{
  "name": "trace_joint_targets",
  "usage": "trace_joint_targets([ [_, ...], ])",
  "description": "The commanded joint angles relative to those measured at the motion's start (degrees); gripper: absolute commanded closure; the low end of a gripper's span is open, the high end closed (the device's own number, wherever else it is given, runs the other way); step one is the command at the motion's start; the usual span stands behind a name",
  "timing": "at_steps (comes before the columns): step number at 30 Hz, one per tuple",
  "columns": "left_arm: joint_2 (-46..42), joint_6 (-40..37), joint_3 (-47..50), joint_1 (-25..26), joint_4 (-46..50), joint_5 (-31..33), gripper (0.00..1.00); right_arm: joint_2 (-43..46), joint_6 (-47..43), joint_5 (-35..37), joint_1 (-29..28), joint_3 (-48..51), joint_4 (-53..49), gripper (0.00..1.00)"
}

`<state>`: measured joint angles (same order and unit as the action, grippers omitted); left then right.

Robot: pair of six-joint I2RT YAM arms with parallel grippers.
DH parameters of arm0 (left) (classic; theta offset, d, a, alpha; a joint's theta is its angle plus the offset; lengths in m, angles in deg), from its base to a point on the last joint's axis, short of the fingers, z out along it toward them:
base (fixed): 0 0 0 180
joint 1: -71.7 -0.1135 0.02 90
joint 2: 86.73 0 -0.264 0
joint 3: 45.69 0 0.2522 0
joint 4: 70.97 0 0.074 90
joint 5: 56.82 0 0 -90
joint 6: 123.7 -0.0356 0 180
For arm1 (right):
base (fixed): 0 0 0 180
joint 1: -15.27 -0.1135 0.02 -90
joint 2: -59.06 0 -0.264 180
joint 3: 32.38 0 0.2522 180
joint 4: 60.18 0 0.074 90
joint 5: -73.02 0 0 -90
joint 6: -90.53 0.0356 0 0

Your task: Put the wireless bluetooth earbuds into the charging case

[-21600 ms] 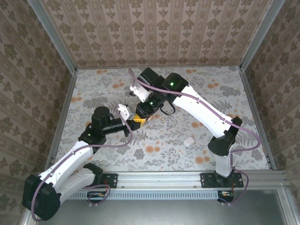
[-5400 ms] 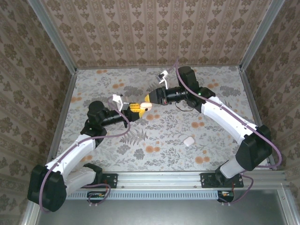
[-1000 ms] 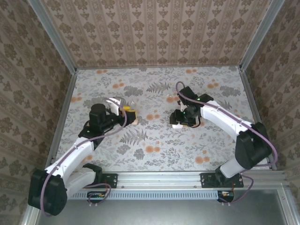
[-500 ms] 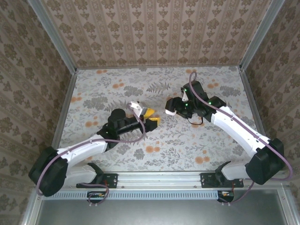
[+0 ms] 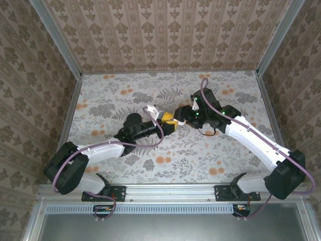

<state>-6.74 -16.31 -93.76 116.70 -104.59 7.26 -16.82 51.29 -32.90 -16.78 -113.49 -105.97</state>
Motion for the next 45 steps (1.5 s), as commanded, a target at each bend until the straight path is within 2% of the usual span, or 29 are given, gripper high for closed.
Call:
trace_joint_targets([
  [1,1.1,2.0,-2.2,0.4,-4.0,-1.1,0.51,1.9,0.8,-1.0,-0.4,-1.3,1.1,0.61],
  [5,2.3,3.0,-2.6,0.3,-5.9,-1.5,0.61,2.1,0.6,-1.0,-0.5,-1.1,1.1,0.61],
  [9,2.6,4.1,-3.0,0.1,-6.0,-2.1,0.79,3.1,-0.4,-0.7,-0.6,-0.2,3.0,0.59],
  [12,2.2,5.2,-2.4,-0.7,-6.4,-3.1,0.90,5.3,-1.8,-0.5,-0.6,1.3,6.7,0.49],
  [14,1.5,5.9,-1.9,-1.4,-7.0,-4.0,0.94,6.9,-3.5,-0.2,-0.6,1.4,8.5,0.43],
  [20,-3.3,8.8,0.7,-5.8,-7.6,-6.6,0.97,12.0,-9.6,-1.0,0.0,1.2,13.9,0.29],
  [23,-7.1,11.2,1.6,-8.9,-6.9,-9.4,0.98,15.0,-9.9,-2.7,1.6,4.8,20.0,0.25],
  [29,-14.0,18.7,1.1,-14.7,-5.6,-18.3,0.99,15.3,-7.8,-11.4,3.2,10.9,36.5,0.26],
  [33,-17.6,22.8,0.0,-16.3,-5.8,-21.8,1.00,12.2,-5.6,-17.2,3.3,11.0,43.7,0.29],
  [39,-20.0,27.3,-1.5,-16.4,-7.1,-22.1,1.00,8.3,-0.7,-24.5,3.0,10.3,54.4,0.31],
  [45,-19.7,30.5,-2.3,-16.4,-8.9,-21.1,1.00,6.6,-1.7,-27.4,0.5,9.0,56.4,0.32],
])
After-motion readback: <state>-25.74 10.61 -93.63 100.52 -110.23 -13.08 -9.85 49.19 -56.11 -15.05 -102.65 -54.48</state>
